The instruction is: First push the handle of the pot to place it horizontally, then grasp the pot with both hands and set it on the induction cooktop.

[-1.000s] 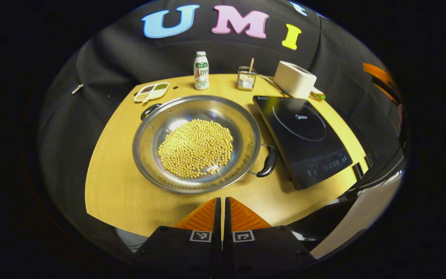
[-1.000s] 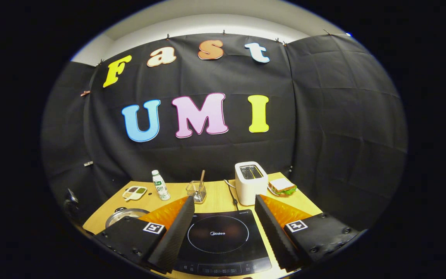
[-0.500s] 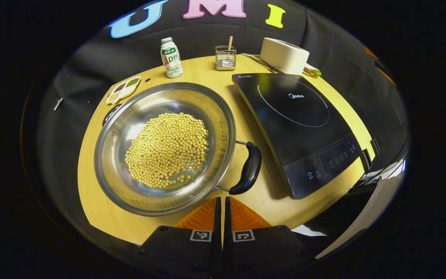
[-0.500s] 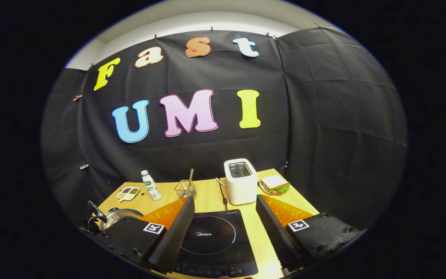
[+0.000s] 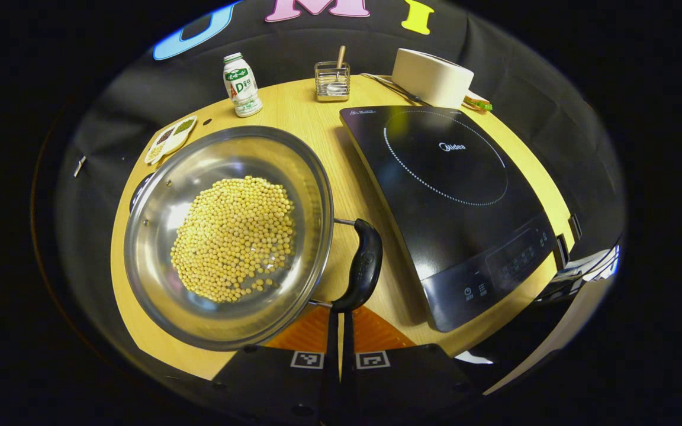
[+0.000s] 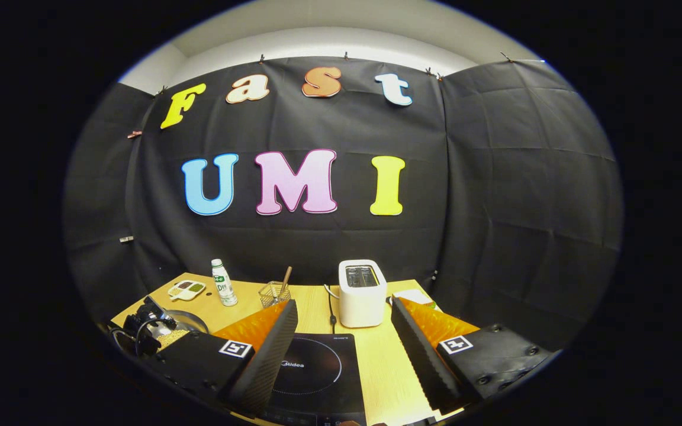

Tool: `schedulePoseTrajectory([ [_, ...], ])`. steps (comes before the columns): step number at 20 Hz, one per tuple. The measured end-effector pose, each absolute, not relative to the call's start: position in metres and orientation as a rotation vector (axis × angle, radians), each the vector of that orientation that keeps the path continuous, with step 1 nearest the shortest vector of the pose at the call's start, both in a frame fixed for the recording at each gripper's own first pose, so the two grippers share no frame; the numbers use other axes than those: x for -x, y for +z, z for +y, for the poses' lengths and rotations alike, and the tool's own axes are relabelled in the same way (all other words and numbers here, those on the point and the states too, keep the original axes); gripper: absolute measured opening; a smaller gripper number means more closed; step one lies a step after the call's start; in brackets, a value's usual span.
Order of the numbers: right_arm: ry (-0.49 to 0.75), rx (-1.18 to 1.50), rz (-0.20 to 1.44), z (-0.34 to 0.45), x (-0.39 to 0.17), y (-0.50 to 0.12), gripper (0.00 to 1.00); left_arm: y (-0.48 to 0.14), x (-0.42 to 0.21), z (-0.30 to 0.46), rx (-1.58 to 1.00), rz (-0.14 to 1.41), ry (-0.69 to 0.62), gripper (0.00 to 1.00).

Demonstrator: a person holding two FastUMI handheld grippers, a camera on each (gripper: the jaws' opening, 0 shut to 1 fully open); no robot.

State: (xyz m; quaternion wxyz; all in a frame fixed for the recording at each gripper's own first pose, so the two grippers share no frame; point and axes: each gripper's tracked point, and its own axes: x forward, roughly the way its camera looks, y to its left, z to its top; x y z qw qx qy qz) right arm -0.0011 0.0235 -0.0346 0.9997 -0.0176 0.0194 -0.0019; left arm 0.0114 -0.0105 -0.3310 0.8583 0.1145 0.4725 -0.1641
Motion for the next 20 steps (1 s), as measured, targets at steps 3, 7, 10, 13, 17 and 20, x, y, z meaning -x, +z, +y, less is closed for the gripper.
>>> schedulePoseTrajectory([
  [3, -0.016, 0.040, 0.048, 0.017, 0.001, -0.037, 0.99, -0.331, -0.019, -0.017, -0.263, 0.991, -0.352, 0.05],
  [7, -0.045, 0.033, 0.063, 0.005, 0.001, -0.040, 0.98, -0.330, -0.030, -0.027, -0.282, 0.981, -0.360, 0.05],
  [10, -0.057, 0.031, 0.067, -0.001, 0.001, -0.041, 0.98, -0.329, -0.042, -0.034, -0.306, 0.969, -0.374, 0.05],
  [13, -0.067, 0.035, 0.075, -0.006, 0.001, -0.043, 0.98, -0.325, -0.054, -0.042, -0.304, 0.960, -0.385, 0.05],
  [17, -0.079, 0.040, 0.080, -0.009, 0.000, -0.044, 0.98, -0.319, -0.075, -0.051, -0.281, 0.947, -0.389, 0.05],
  [20, -0.080, 0.053, 0.086, -0.009, 0.001, -0.046, 0.99, -0.316, -0.090, -0.057, -0.274, 0.934, -0.395, 0.05],
])
